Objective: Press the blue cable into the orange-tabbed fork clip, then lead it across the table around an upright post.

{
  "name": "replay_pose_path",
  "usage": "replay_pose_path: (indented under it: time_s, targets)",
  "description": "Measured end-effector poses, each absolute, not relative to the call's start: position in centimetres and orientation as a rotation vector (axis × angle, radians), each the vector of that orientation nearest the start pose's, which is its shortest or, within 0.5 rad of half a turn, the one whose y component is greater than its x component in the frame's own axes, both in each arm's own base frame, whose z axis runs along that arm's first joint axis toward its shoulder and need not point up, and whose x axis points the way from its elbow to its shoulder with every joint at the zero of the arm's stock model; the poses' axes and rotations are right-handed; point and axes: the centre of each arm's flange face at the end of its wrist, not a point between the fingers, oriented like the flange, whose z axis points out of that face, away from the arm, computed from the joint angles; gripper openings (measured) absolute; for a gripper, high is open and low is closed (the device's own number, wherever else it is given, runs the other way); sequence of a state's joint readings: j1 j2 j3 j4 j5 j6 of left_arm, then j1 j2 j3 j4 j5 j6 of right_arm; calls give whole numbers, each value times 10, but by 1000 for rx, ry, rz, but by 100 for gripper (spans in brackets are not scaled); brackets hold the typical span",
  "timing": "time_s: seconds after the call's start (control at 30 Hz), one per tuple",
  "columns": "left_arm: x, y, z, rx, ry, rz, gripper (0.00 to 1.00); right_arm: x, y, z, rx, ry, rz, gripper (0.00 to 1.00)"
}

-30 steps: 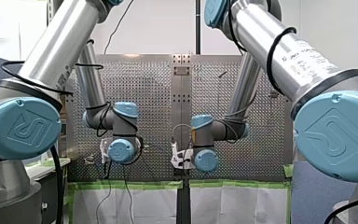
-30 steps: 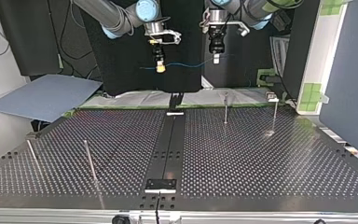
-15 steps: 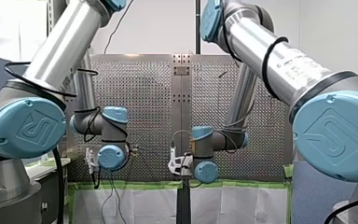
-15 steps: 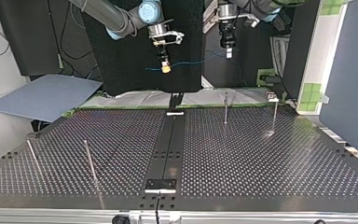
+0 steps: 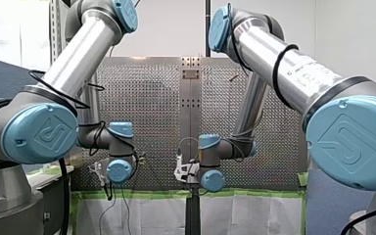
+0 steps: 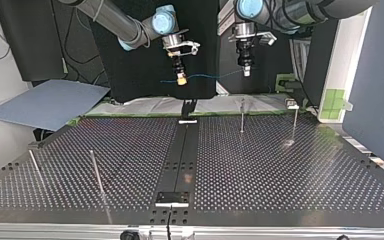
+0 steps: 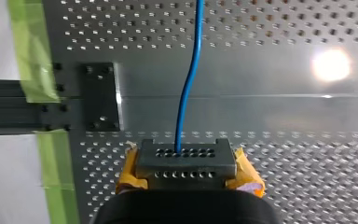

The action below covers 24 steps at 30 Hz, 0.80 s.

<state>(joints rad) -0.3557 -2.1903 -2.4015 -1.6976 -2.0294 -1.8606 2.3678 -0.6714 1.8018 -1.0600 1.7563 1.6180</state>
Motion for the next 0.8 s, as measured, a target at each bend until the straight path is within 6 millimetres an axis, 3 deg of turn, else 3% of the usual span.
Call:
replay_pose_path:
  time_s: [0.2,0.37,0.8]
  targets:
    - [338,-202,2,-323,1566,-121,0,509,-341,-46,1733,-932,1585,0]
    - [348,-192,-5,-324,1575,-116,0,519,-352,-41,1735,-935,1580,0]
    - [399,-179,-1,-320,1570,-127,0,546,-386,-16,1721,-918,1621,0]
